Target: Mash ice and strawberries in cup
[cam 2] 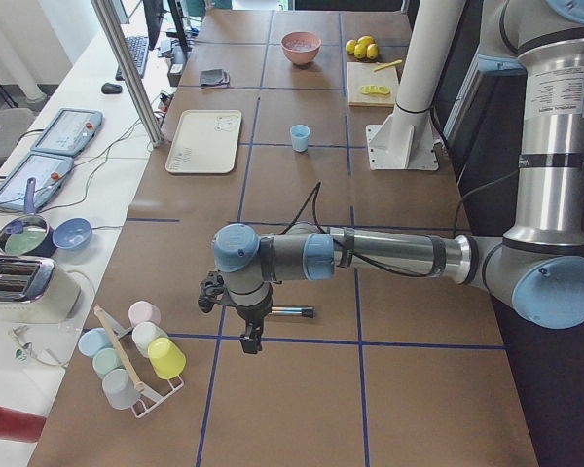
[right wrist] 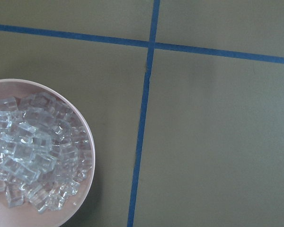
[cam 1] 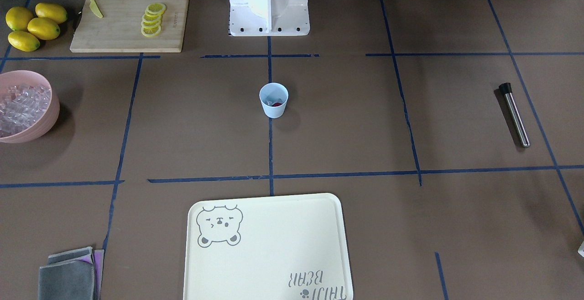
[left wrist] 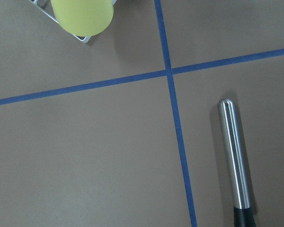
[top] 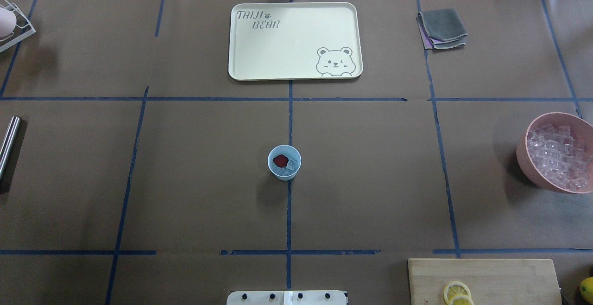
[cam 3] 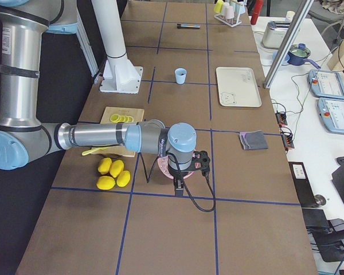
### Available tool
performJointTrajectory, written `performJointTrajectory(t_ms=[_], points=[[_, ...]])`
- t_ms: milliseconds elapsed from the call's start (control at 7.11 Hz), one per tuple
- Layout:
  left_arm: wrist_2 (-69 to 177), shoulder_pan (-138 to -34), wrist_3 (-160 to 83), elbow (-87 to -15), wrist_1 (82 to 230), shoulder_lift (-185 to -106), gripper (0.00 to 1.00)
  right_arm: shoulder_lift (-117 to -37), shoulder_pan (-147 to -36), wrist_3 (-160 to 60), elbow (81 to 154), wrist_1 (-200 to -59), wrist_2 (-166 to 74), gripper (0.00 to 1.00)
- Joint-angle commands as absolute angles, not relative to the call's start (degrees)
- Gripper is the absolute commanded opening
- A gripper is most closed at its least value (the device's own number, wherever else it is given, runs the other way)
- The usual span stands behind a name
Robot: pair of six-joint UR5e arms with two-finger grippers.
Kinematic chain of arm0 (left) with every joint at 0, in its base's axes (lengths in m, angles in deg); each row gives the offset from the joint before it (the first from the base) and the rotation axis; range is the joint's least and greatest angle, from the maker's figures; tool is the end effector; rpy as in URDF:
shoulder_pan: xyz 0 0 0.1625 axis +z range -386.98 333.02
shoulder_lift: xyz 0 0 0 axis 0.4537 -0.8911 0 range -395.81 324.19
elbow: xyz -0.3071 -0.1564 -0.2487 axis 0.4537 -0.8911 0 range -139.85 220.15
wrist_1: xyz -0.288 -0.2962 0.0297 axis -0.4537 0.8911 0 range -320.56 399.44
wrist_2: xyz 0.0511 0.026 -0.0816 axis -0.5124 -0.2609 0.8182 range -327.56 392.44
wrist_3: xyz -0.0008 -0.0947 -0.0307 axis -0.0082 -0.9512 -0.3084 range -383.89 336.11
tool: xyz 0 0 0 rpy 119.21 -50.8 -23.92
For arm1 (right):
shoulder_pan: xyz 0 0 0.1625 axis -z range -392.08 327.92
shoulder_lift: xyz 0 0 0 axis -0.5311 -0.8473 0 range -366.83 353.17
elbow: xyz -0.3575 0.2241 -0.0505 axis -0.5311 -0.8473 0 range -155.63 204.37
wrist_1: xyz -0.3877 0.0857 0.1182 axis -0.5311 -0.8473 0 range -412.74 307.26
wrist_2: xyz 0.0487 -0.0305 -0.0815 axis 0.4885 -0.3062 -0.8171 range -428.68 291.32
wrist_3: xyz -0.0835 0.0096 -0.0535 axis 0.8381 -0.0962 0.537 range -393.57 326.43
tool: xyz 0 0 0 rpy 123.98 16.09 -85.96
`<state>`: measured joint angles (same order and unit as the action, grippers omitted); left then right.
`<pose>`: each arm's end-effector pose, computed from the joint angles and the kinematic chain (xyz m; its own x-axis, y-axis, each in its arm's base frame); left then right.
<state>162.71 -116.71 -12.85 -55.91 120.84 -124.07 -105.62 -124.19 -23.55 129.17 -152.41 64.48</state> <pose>-0.0667 -0.4722 0.6409 0.7482 0.1471 -0.6469 -0.1507 0.9873 0.0501 0.0805 -0.4173 0.6203 0.7227 -0.1042 0.6832 0.0905 0.9943 0.0560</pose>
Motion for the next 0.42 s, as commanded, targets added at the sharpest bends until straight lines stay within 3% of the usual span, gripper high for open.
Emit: performJointTrajectory(t_ms=[0, 281], points=[[162.9, -116.6, -12.6, -55.9, 120.8, -124.0, 1.00, -105.6, -124.2, -23.6, 129.3, -152.4, 64.5, 1.00], [162.9, -116.5, -12.7, -55.8, 120.7, -123.9, 1.00, -105.6, -124.2, -23.6, 129.2, -152.4, 64.5, 1.00]])
